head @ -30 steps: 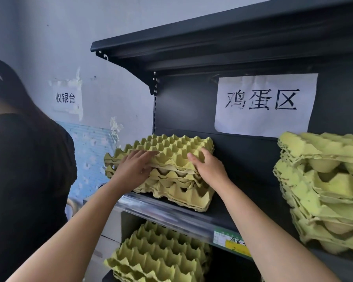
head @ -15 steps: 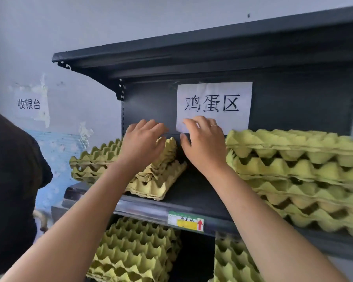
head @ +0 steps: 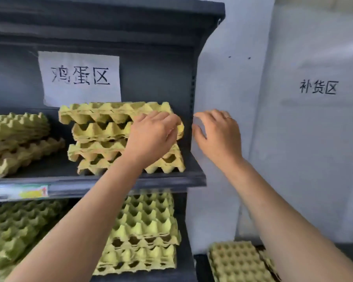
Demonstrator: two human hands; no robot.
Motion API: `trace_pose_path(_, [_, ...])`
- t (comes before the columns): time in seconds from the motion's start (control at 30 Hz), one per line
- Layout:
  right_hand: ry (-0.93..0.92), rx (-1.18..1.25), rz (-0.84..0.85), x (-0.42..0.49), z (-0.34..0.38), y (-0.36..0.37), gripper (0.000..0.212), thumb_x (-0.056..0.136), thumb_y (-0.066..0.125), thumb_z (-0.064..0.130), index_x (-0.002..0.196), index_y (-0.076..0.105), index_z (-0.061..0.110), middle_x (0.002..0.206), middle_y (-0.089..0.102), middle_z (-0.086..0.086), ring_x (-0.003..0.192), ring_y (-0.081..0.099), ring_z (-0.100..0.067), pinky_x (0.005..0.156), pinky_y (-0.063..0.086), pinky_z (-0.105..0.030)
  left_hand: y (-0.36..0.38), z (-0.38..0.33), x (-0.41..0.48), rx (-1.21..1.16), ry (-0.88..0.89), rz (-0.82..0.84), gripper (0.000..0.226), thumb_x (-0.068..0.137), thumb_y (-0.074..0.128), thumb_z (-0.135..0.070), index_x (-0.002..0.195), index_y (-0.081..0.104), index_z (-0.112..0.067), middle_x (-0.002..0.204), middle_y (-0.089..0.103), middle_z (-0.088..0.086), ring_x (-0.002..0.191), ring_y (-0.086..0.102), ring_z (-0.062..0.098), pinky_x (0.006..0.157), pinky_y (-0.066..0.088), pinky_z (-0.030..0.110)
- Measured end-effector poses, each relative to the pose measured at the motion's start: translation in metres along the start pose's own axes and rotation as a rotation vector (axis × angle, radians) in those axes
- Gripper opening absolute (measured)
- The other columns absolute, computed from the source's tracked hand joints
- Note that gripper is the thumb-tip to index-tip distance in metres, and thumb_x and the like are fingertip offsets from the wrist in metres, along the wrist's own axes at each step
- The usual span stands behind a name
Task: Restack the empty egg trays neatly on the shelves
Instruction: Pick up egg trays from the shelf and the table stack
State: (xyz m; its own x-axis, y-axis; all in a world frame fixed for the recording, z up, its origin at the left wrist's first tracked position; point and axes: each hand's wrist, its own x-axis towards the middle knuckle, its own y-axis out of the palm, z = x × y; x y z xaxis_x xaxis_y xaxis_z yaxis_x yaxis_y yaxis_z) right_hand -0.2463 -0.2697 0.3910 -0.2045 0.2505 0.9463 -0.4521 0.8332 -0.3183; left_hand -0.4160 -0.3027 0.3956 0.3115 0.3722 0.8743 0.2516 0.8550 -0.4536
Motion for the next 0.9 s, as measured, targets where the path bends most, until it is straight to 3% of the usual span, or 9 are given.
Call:
trace_pose_path(0.2, [0.121,-0.136,0.089,-0.065,-0.124,-0.030,0.036,0.083,0.047,0.034,0.100,0.070,0.013,0.089,0.069,-0.009,0.079,0.062,-0.036,0.065,0.052,-0.039,0.090,-0.110,0.028,-0.167,0.157,0.082,0.032,0.082,0.038,-0.030,0.094,0.065,-0.016,0.076,0.064,0.000,0.070,0.061,0.029,0.061,0.046,0.037])
trace_pose_path(0.37, [0.258,-0.280,0.270,-0.122,-0.221,-0.039,0.030,0.088,0.053,0.029,0.107,0.068,0.012,0.098,0.069,-0.011,0.089,0.061,-0.037,0.072,0.051,-0.041,0.190,-0.180,0.039,-0.296,0.232,0.172,0.036,0.080,0.036,-0.032,0.090,0.067,-0.016,0.073,0.064,0.000,0.066,0.062,0.028,0.061,0.048,0.035])
trace_pose_path(0.47, [0.357,-0.361,0.433,-0.158,-0.273,-0.044,0.032,0.094,0.051,0.031,0.120,0.062,0.015,0.112,0.065,-0.008,0.103,0.056,-0.034,0.083,0.046,-0.041,0.246,-0.222,0.040,-0.369,0.263,0.268,0.041,0.083,0.033,-0.035,0.096,0.067,-0.016,0.082,0.067,0.003,0.076,0.063,0.029,0.070,0.044,0.038])
trace_pose_path(0.6, [0.503,-0.416,0.622,-0.207,-0.339,-0.051,0.038,0.097,0.045,0.035,0.131,0.054,0.020,0.125,0.059,-0.004,0.116,0.050,-0.030,0.092,0.042,-0.040,0.317,-0.284,0.034,-0.426,0.284,0.515,0.031,0.095,0.039,-0.035,0.121,0.054,-0.026,0.112,0.061,-0.005,0.108,0.054,0.021,0.087,0.034,0.034])
trace_pose_path(0.9, [0.700,-0.382,0.905,-0.327,-0.491,-0.061,0.038,0.097,0.044,0.035,0.132,0.051,0.021,0.126,0.058,-0.005,0.114,0.052,-0.029,0.088,0.043,-0.039,0.437,-0.420,0.006,-0.422,0.273,0.798,0.030,0.096,0.037,-0.035,0.120,0.052,-0.027,0.114,0.059,-0.006,0.110,0.053,0.019,0.089,0.035,0.033])
